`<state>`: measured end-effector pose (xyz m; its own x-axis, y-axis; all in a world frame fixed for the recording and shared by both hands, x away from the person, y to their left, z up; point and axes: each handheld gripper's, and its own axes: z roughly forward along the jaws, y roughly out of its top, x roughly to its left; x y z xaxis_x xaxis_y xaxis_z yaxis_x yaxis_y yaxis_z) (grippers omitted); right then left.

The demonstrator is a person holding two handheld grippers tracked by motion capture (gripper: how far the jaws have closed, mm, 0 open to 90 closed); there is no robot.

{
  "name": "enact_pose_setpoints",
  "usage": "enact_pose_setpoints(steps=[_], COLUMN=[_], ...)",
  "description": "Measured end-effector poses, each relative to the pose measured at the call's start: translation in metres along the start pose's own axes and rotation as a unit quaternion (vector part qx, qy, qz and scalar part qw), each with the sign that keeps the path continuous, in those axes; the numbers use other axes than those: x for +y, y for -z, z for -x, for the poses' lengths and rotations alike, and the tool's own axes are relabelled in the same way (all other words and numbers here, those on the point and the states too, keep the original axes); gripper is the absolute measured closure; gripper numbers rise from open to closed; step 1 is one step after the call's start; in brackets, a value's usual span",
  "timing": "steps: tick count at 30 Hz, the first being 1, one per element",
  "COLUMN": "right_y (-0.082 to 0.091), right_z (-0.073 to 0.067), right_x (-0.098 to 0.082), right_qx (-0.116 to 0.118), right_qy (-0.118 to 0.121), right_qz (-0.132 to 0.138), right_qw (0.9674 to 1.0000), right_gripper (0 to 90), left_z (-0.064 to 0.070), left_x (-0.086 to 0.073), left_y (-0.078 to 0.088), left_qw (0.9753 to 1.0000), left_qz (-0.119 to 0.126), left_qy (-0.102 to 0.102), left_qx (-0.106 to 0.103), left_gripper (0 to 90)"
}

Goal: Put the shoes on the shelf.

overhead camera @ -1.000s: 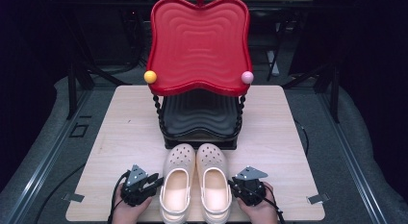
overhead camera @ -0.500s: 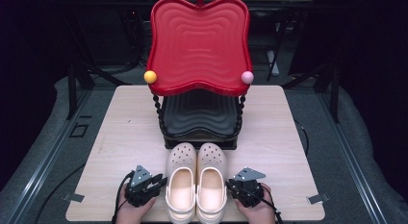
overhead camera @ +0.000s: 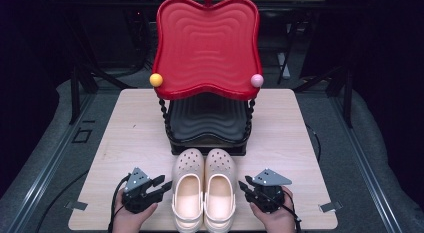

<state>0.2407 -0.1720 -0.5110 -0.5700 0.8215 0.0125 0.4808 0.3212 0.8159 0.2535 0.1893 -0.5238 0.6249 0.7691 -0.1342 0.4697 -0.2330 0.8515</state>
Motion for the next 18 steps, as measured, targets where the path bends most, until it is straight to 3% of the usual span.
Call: enact_pose_setpoints(steps=[3, 8, 9, 13, 18], right_y=[0.004, -0.007, -0.007, -0.022, -0.03], right_z=[-0.008, -0.021, -0.021, -0.034, -0.037], right_x=[0.014, 0.028, 0.028, 0.028, 0.024], right_qx=[0.005, 0.009, 0.009, -0.002, -0.012], right_qy=[0.014, 0.049, 0.049, 0.087, 0.105], right_qz=[0.011, 0.012, 0.012, -0.003, -0.015], right_qw=[0.9998, 0.9987, 0.9987, 0.9962, 0.9943], right_gripper=[66.5, 66.0, 66.0, 66.1, 66.9], left_z=[0.007, 0.017, 0.017, 0.027, 0.027], left_x=[0.01, 0.017, 0.017, 0.017, 0.015], left_y=[-0.001, -0.013, -0.013, -0.024, -0.032], left_qw=[0.9998, 0.9994, 0.9994, 0.9974, 0.9966], left_qz=[0.007, 0.005, 0.005, -0.015, -0.024], left_qy=[-0.016, -0.034, -0.034, -0.071, -0.078], left_qx=[0.0, -0.004, -0.004, 0.006, 0.015], left_gripper=[61.7, 63.1, 63.7, 64.6, 65.6])
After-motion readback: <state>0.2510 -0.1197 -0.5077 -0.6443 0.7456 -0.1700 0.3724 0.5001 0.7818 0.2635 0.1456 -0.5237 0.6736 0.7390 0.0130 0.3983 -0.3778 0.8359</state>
